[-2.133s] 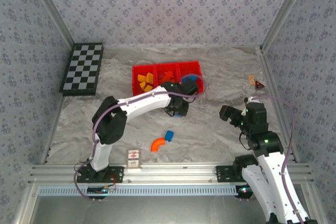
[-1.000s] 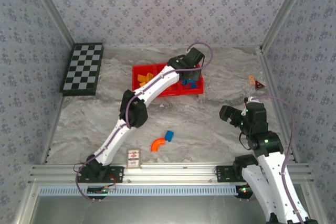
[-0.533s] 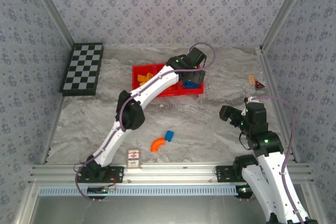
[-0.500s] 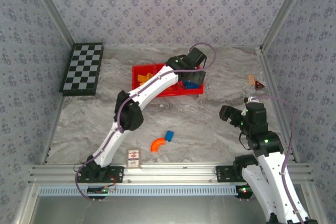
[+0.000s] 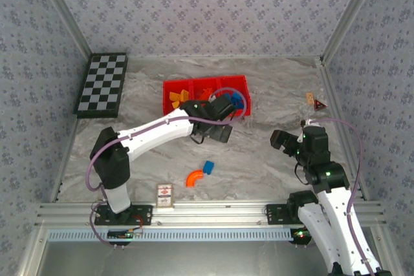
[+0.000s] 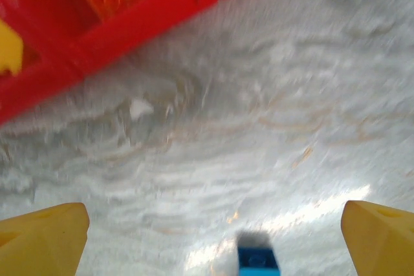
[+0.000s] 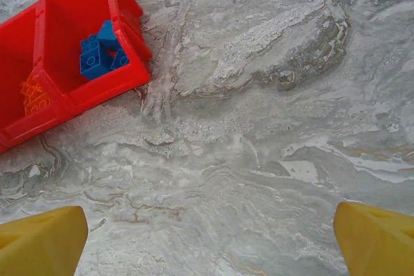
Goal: Sort the legos into containers by color
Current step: Pick up the lego from the middle-left of the table.
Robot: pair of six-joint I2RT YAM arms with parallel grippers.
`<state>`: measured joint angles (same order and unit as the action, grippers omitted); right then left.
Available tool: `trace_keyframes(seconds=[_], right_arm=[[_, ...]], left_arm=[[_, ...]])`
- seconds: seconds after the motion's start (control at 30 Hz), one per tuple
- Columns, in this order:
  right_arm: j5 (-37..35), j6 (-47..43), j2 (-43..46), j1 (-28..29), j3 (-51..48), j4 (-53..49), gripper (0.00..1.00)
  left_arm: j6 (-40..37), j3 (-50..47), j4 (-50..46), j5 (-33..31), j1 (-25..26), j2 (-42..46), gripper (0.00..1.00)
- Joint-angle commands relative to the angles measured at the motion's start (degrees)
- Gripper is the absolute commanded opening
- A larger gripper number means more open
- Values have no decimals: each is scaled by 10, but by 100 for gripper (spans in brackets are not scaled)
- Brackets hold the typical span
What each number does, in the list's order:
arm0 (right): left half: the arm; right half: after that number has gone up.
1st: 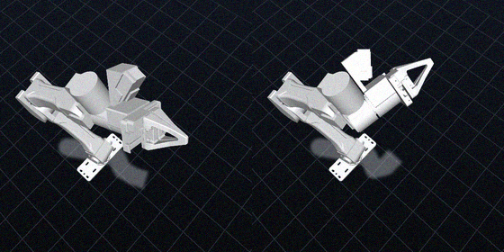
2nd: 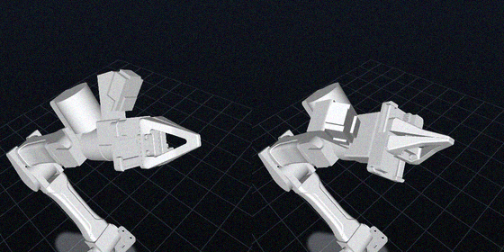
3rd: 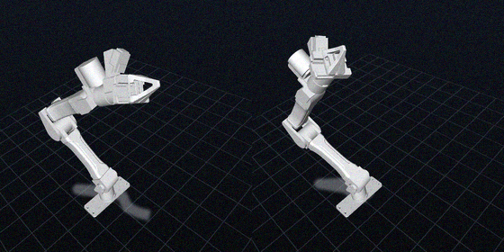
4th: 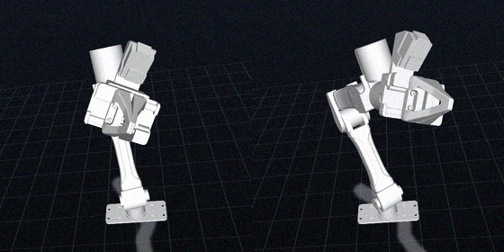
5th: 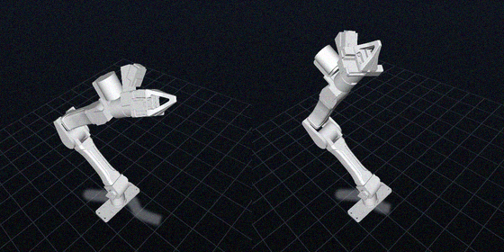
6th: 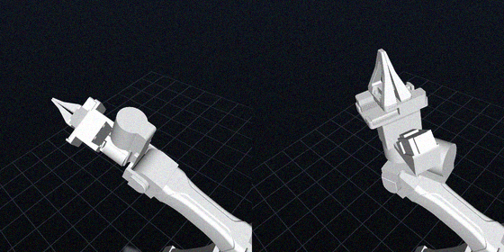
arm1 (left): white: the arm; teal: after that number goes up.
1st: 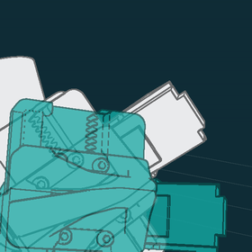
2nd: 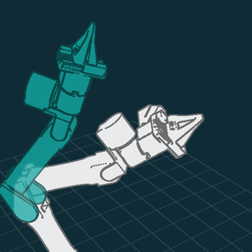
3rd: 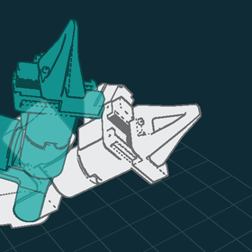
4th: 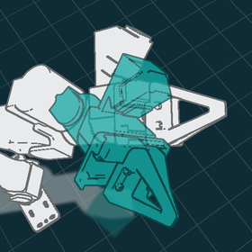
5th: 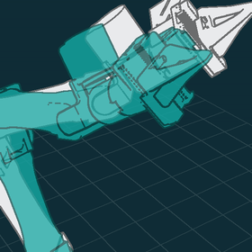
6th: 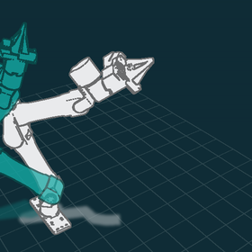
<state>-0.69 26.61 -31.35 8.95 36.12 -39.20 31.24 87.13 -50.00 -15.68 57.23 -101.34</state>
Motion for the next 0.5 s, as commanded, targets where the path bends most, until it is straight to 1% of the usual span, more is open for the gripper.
trace_keyframes(seconds=[0.0,0.13,0.23,0.33,0.47], right_arm=[[-11,8,-5,3,-5,4,100],[-12,9,-7,3,-5,3,100],[-12,9,-7,3,-4,2,100],[-11,9,-7,3,-3,1,100],[-11,10,-7,4,-4,1,100]], left_arm=[[46,-34,-14,12,32,28,100],[70,-49,-40,21,65,18,99],[87,-60,-40,43,80,5,98],[106,-85,-19,69,85,-2,94],[123,-97,-19,79,85,-16,89]])
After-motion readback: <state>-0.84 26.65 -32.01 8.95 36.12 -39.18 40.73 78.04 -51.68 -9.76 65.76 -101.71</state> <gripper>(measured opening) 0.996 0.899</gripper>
